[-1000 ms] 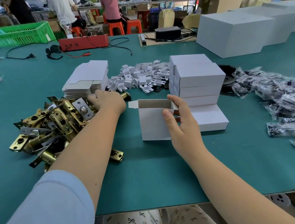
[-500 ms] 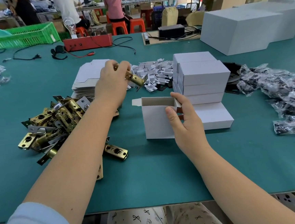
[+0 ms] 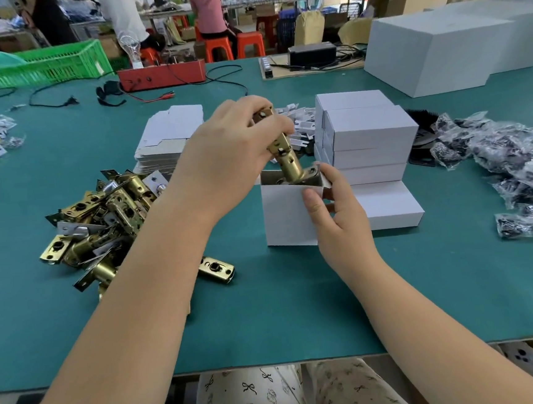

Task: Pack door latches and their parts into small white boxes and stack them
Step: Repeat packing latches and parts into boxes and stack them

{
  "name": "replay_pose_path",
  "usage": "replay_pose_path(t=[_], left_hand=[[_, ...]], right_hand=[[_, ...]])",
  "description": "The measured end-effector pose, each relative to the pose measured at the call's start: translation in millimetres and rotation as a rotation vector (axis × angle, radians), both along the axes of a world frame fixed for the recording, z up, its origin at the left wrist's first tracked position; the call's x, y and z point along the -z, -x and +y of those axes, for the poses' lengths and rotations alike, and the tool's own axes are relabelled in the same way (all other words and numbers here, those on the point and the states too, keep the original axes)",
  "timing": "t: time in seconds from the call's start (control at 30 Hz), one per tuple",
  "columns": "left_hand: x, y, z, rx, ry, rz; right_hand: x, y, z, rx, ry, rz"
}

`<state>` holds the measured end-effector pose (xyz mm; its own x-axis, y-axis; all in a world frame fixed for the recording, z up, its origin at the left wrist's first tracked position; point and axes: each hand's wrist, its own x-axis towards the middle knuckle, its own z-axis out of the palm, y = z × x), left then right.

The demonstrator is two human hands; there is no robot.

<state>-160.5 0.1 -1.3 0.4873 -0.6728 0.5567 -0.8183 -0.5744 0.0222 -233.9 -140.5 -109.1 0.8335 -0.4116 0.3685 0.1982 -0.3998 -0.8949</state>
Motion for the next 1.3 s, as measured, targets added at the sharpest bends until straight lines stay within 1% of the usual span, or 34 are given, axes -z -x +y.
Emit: replay_pose_path(t=[0.13,0.2,0.23,0.37,0.43,0.5,0.57,0.6,0.63,0.67,0.77,0.83,0.87,0.9,0.93,0.97,1.03,1.13,1.17,1.23,1.3], left_hand=[[4.8,1.4,-2.1,0.054,-0.084,-0.025],[9.0,1.4,-3.4,0.085,-0.132,0.031],[11.5,1.7,-3.4,0.096,-0.120,0.096],[14.6,-3.9,2.6,0.093,0.026,0.436],[18.1,-7.1,4.0,0.060,0.037,0.528],[27.8,-3.9,2.7,0.084,0.066,0.632],[38.8,-0.8,-1.1,0.111,0.209,0.736],[39.4,-1.4,-1.0,0.116,0.314,0.827],[37.0,-3.4,-0.7,0.118,0.438,0.969],[34.7,-8.2,0.1,0.107,0.520,1.091],[31.3,-32.3,-2.0,-0.022,0.548,1.251],[39.4,-52.7,-15.2,-0.157,0.542,1.264],[47.2,-61.8,-22.0,-0.217,0.434,1.181],[53.7,-69.2,-30.3,-0.294,0.265,1.088],[62.7,-78.4,-38.7,-0.319,0.157,1.032],[73.0,-85.0,-45.4,-0.292,0.066,0.937],[87.7,-95.8,-55.3,-0.256,-0.006,0.909],[98.7,-106.8,-68.5,-0.330,0.025,0.953],[100.2,-109.6,-72.8,-0.338,-0.037,0.921],[102.3,-113.4,-79.0,-0.313,-0.152,0.766],[103.8,-114.0,-83.5,-0.326,-0.187,0.647]], right_hand=[[-1.1,-0.2,1.2,-0.006,-0.005,-0.020],[-1.6,0.5,1.5,-0.014,-0.009,-0.021],[-1.8,1.0,1.6,-0.019,-0.010,-0.020],[-1.6,1.1,1.9,-0.032,-0.001,-0.012],[-1.4,0.1,2.2,-0.042,0.013,-0.010],[-1.6,0.1,2.3,-0.047,0.009,-0.005],[-2.5,0.7,2.6,-0.050,-0.001,-0.004],[-3.1,1.3,3.2,-0.050,-0.005,-0.007],[-3.3,1.9,3.9,-0.050,-0.006,-0.011],[-3.2,2.5,4.5,-0.050,-0.007,-0.018],[-2.2,4.1,7.0,-0.037,-0.038,-0.052],[-2.0,3.9,6.9,-0.018,-0.076,-0.074],[-1.8,3.8,6.0,-0.009,-0.094,-0.084],[-2.0,3.9,4.8,-0.003,-0.111,-0.091],[-2.1,4.1,3.5,0.003,-0.123,-0.096],[-2.1,4.4,2.3,0.007,-0.129,-0.097],[-1.3,5.2,1.1,0.008,-0.134,-0.092],[0.0,4.8,0.9,0.000,-0.131,-0.079],[0.2,4.4,0.9,-0.004,-0.132,-0.075],[0.3,3.4,1.0,-0.009,-0.138,-0.067],[0.7,2.5,1.0,-0.008,-0.138,-0.053]])
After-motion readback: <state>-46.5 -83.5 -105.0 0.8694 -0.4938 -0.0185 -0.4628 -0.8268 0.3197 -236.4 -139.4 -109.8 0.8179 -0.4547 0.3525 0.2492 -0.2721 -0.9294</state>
